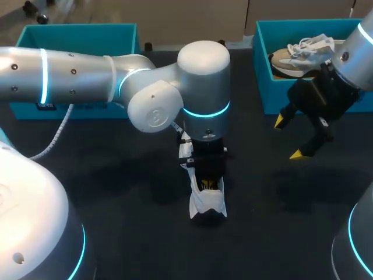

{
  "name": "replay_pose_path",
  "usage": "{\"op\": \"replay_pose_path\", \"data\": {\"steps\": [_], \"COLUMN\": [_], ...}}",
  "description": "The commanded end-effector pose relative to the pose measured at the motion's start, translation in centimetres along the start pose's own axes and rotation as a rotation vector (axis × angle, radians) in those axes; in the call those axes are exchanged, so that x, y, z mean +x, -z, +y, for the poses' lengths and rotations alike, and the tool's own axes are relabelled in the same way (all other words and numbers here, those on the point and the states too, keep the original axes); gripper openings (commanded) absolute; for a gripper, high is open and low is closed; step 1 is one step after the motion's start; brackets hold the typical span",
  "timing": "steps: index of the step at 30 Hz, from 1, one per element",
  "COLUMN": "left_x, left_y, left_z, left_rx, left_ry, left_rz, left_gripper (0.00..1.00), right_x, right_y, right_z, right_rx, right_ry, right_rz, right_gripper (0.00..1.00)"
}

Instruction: Take the shoe out of the shoebox, open the shoe tongue, remove and reinsert the insole, then place the shoe into the shoebox

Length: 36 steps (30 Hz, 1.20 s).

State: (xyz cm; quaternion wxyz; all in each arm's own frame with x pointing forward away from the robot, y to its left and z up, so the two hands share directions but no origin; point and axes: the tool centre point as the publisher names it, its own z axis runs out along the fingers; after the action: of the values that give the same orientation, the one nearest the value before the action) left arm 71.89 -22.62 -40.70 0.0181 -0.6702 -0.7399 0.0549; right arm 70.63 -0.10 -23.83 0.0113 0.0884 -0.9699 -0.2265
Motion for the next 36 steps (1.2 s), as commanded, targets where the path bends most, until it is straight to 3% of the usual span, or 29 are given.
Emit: {"op": "replay_pose_path", "data": {"steps": [1,5,21,32,35,36], "left_x": [1.0,1.3,0.8,0.0,0.0,0.0], "left_y": [1.2,2.5,5.6,5.6,5.7,5.7], "left_z": [-0.6,-0.1,0.4,1.7,1.6,1.6], "left_rx": [-0.06,-0.089,-0.375,-0.382,-0.388,-0.391], "left_ry": [0.001,-0.004,-0.039,-0.012,-0.011,-0.006], "left_rz": [-0.028,-0.043,-0.035,-0.038,-0.038,-0.039], "left_gripper": [0.0,0.0,0.0,0.0,0.43,0.65], "right_x": [0.0,0.0,0.0,0.0,0.0,0.0], "right_y": [-0.1,-0.1,-0.1,-0.1,-0.1,-0.1], "right_z": [0.0,0.0,0.0,0.0,0.0,0.0], "right_rx": [0.003,0.003,0.003,0.003,0.003,0.003], "right_ry": [0.0,0.0,0.0,0.0,0.0,0.0], "right_rz": [0.0,0.0,0.0,0.0,0.0,0.0], "right_gripper": [1.0,1.0,1.0,1.0,1.0,1.0]}}
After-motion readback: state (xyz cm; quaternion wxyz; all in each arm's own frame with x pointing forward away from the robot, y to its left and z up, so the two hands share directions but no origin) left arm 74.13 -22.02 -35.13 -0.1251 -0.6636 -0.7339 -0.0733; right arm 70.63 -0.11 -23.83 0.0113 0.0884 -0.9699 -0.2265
